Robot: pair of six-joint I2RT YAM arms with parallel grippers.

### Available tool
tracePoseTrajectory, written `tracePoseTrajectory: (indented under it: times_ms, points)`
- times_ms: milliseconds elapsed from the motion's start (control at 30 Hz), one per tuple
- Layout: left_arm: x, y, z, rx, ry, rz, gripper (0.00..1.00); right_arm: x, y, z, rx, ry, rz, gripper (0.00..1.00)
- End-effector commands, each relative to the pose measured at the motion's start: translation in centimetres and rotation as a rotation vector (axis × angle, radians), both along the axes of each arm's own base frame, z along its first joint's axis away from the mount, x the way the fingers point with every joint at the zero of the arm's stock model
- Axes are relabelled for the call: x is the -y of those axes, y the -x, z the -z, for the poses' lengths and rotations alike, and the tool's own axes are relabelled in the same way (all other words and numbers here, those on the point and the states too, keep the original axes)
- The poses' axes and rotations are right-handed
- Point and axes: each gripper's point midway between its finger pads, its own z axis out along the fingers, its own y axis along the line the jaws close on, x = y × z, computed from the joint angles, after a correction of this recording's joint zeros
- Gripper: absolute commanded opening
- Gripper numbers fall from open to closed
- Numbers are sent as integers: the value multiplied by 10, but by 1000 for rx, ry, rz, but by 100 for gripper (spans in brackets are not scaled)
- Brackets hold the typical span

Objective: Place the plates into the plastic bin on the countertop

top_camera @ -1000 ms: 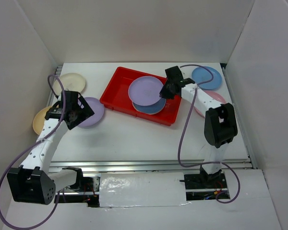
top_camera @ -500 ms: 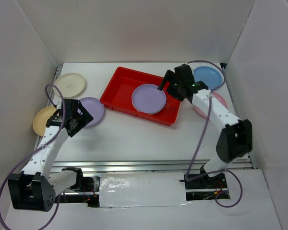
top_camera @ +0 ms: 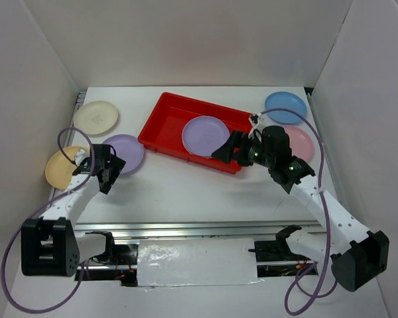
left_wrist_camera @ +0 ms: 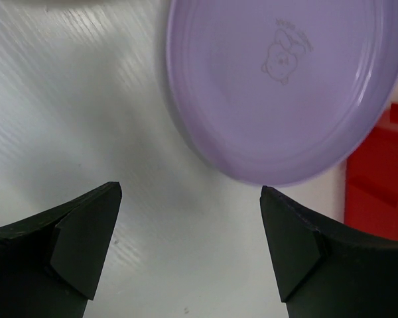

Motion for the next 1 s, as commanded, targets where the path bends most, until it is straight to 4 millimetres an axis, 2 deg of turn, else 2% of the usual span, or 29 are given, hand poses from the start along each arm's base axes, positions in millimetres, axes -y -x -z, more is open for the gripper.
tracePoseTrajectory:
  times_ms: [0,67,100,133,300,433,467,600,733,833,900,933,967]
  points:
    - [-17,-37,-8,78,7,-139,99,-7,25,-16,90,-62,-113,100]
    - [-18,-41,-2,44,8,-161,99,-2,31,-17,101,-58,-111,100]
    - [-19,-46,-6,43,5,-173,98,0,32,-15,99,-54,-107,100]
    - [-20,-40,7,-23,0,-193,97,4,34,-14,97,-46,-99,100]
    - [-21,-38,26,-86,-7,-234,91,19,32,-19,110,-23,-55,100]
    - [-22,-38,39,-138,-15,-252,74,25,35,-24,121,-33,-50,100]
    - [-23,-36,45,-162,-20,-256,65,26,36,-25,121,-32,-51,100]
    - [-15,-34,51,-181,-33,-237,59,34,37,-33,145,-31,-24,100]
    - [-11,-33,51,-175,-27,-233,21,39,41,-42,166,-32,-11,100]
    - [-5,-26,44,-172,-40,-225,4,42,44,-48,180,-39,-1,100]
    - [-4,-14,34,-162,-50,-249,0,43,47,-53,189,-49,2,100]
    - [0,-4,37,-175,-58,-243,0,43,47,-54,191,-53,3,100]
    - [1,0,27,-135,-43,-270,0,42,48,-55,192,-58,3,100]
